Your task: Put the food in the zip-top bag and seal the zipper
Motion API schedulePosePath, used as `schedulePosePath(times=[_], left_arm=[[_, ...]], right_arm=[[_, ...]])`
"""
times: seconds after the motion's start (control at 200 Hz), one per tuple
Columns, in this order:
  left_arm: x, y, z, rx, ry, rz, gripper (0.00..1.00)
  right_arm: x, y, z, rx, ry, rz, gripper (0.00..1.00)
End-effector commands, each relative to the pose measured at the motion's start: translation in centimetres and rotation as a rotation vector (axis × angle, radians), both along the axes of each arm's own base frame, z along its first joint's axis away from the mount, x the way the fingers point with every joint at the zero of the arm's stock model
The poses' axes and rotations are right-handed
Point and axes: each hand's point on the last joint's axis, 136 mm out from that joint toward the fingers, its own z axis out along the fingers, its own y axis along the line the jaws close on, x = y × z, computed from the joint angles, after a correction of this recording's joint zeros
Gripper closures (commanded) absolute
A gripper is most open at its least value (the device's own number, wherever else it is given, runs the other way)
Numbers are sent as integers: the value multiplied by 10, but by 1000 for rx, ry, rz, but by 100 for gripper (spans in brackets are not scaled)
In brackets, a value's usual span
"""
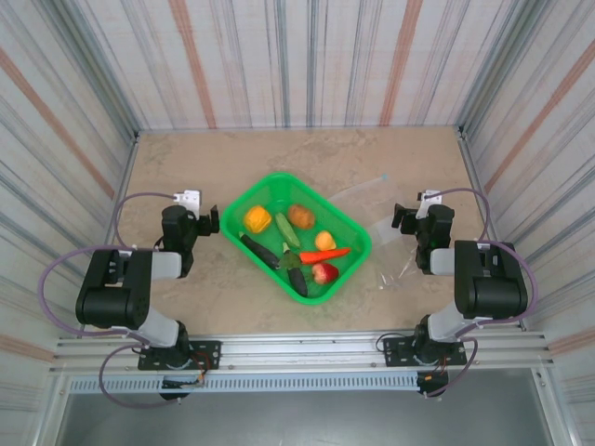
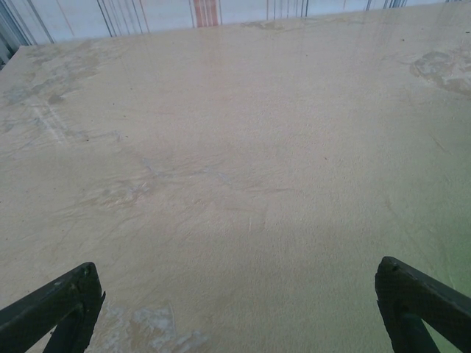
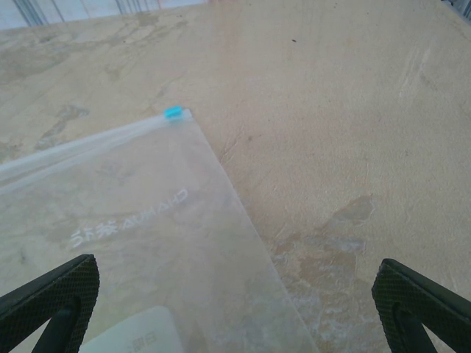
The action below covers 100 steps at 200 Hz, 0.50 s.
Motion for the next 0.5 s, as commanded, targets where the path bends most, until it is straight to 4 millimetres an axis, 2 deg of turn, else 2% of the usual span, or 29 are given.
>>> schedulePosePath(times=[0.0, 0.235, 0.341, 0.391, 0.496], left_arm=[[-1, 2, 5, 23, -24, 6, 1], [0, 2, 5, 2, -17, -10, 1], [-1, 3, 25, 48, -26, 30, 1], [-2, 3, 37, 72, -19, 48, 1], [-8, -4, 73, 113, -94, 51, 1]], right_arm=[[5, 1, 5, 2, -10, -5, 1], [4, 2, 7, 12, -18, 4, 1], [5, 13, 17, -33, 23, 38, 1], [8, 17, 31, -63, 54, 45, 1], [13, 33, 75, -103, 21, 69, 1]])
